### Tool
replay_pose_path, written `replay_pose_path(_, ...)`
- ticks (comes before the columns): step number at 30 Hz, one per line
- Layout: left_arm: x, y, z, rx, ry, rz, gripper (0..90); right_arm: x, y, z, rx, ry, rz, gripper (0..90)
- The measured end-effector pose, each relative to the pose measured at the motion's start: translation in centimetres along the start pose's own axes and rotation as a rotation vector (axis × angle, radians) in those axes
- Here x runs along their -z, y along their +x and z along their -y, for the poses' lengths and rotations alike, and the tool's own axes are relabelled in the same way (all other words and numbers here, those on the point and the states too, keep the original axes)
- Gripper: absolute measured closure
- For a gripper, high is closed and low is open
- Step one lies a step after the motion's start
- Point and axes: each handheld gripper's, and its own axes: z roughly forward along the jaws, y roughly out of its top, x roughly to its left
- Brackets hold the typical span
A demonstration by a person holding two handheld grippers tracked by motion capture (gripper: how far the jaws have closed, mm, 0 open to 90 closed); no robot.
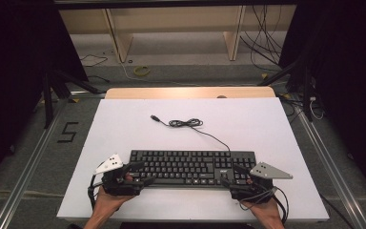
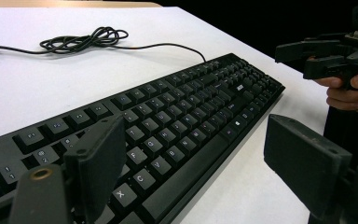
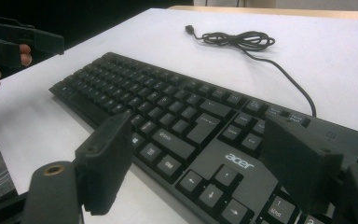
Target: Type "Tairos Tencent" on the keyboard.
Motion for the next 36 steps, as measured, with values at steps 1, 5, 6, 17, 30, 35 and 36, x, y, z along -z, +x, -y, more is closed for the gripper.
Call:
replay_pose_path(1,0.0,0.0,0.0,0.0,0.001,0.001,20.5,0.0,0.0,0.0,0.001,0.001,0.0,26.0)
replay_pose_path(5,0.0,0.0,0.0,0.001,-0.002,0.0,20.5,0.0,0.0,0.0,-0.003,0.001,-0.003,26.0)
replay_pose_path(6,0.0,0.0,0.0,0.002,-0.002,0.0,20.5,-0.1,0.0,0.0,-0.002,0.001,-0.002,26.0)
replay_pose_path(17,0.0,0.1,-0.1,0.009,0.004,0.002,20.5,-0.4,0.2,-0.5,-0.015,-0.002,-0.015,26.7)
replay_pose_path(30,0.5,1.0,-0.5,0.044,0.023,-0.032,21.4,-3.3,1.4,-3.1,0.026,0.068,-0.068,29.1)
replay_pose_path(35,0.7,1.2,-0.5,0.044,0.045,-0.061,22.4,-5.2,2.1,-4.6,0.055,0.093,-0.088,31.2)
replay_pose_path(36,0.7,1.2,-0.5,0.042,0.049,-0.065,22.6,-5.6,2.2,-4.9,0.057,0.094,-0.092,31.6)
